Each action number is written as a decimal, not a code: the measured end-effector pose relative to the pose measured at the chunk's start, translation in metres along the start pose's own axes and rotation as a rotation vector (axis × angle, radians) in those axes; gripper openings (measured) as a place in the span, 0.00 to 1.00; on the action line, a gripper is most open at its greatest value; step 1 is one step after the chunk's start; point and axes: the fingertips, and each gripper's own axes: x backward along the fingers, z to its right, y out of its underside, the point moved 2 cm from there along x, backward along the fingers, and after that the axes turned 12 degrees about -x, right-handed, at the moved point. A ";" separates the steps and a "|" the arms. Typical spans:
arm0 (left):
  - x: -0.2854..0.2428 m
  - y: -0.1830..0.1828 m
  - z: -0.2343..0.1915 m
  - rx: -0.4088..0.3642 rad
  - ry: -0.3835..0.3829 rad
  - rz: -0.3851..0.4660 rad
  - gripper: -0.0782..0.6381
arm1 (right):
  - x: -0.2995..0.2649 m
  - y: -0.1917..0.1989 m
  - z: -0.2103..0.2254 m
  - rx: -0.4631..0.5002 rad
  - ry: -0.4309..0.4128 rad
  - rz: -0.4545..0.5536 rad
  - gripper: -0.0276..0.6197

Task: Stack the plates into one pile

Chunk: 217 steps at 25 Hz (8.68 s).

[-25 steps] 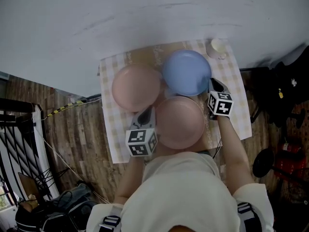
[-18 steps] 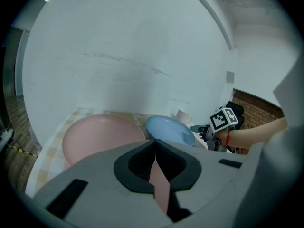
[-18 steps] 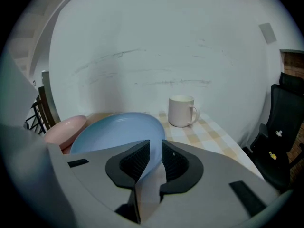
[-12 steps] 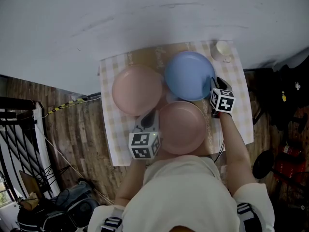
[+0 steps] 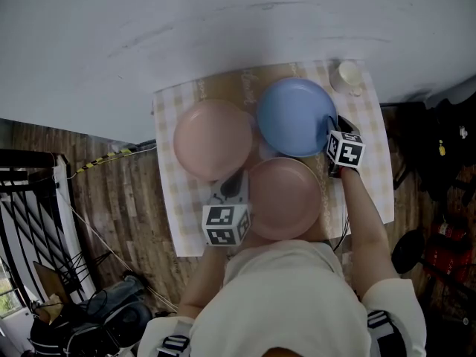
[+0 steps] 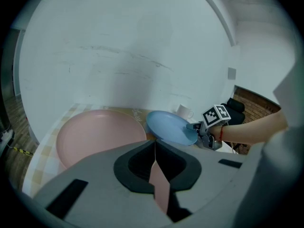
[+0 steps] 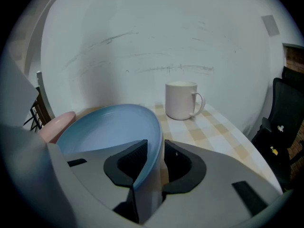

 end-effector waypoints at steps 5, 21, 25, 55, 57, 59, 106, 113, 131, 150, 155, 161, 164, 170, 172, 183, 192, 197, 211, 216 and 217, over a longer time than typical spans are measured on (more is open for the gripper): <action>-0.001 0.000 -0.003 0.005 -0.005 -0.003 0.11 | -0.004 0.001 0.001 0.008 0.012 -0.009 0.19; 0.005 0.000 -0.006 -0.002 -0.017 0.003 0.11 | 0.001 -0.001 -0.002 0.013 0.026 0.000 0.13; 0.008 0.000 -0.005 -0.006 -0.017 0.011 0.11 | 0.006 -0.005 -0.005 0.017 0.026 0.025 0.13; 0.044 -0.001 0.009 -0.031 -0.027 0.079 0.11 | 0.076 -0.054 -0.014 -0.065 0.063 0.282 0.06; 0.046 0.000 0.010 -0.029 -0.028 0.081 0.11 | 0.080 -0.056 -0.016 -0.062 0.062 0.293 0.06; 0.049 0.000 0.011 -0.028 -0.030 0.084 0.11 | 0.084 -0.059 -0.017 -0.057 0.061 0.303 0.06; 0.132 0.040 -0.028 0.074 -0.238 0.132 0.11 | 0.115 -0.067 -0.150 0.031 -0.198 0.370 0.06; 0.139 0.047 -0.040 0.102 -0.281 0.121 0.11 | 0.099 -0.063 -0.179 0.055 -0.241 0.343 0.06; 0.142 0.063 -0.053 0.161 -0.346 0.096 0.11 | 0.058 -0.044 -0.227 0.083 -0.293 0.258 0.06; 0.133 0.070 -0.058 0.190 -0.349 0.073 0.11 | 0.022 -0.013 -0.254 0.103 -0.304 0.144 0.06; 0.133 0.073 -0.060 0.196 -0.352 0.065 0.11 | 0.015 -0.004 -0.261 0.117 -0.307 0.117 0.06; 0.132 0.075 -0.063 0.203 -0.359 0.059 0.11 | 0.007 0.005 -0.269 0.125 -0.314 0.085 0.06; 0.131 0.076 -0.064 0.205 -0.359 0.055 0.11 | 0.003 0.010 -0.273 0.130 -0.320 0.063 0.06; 0.129 0.078 -0.065 0.209 -0.355 0.050 0.11 | -0.004 0.020 -0.279 0.144 -0.321 0.025 0.06; 0.128 0.079 -0.066 0.211 -0.357 0.048 0.11 | -0.007 0.023 -0.279 0.153 -0.317 0.013 0.06; 0.125 0.079 -0.069 0.214 -0.351 0.039 0.11 | -0.019 0.037 -0.276 0.209 -0.284 -0.049 0.08; 0.123 0.077 -0.068 0.209 -0.343 0.044 0.11 | -0.025 0.040 -0.276 0.227 -0.266 -0.085 0.08; 0.128 0.080 -0.070 0.214 -0.350 0.046 0.11 | -0.026 0.041 -0.276 0.183 -0.257 -0.101 0.08; 0.143 0.083 -0.071 0.227 -0.380 0.069 0.11 | -0.016 0.040 -0.278 0.227 -0.284 -0.082 0.18; 0.147 0.083 -0.064 0.222 -0.384 0.080 0.11 | -0.001 0.031 -0.278 0.219 -0.316 -0.055 0.19; 0.148 0.083 -0.063 0.222 -0.386 0.082 0.11 | 0.004 0.029 -0.277 0.216 -0.322 -0.050 0.19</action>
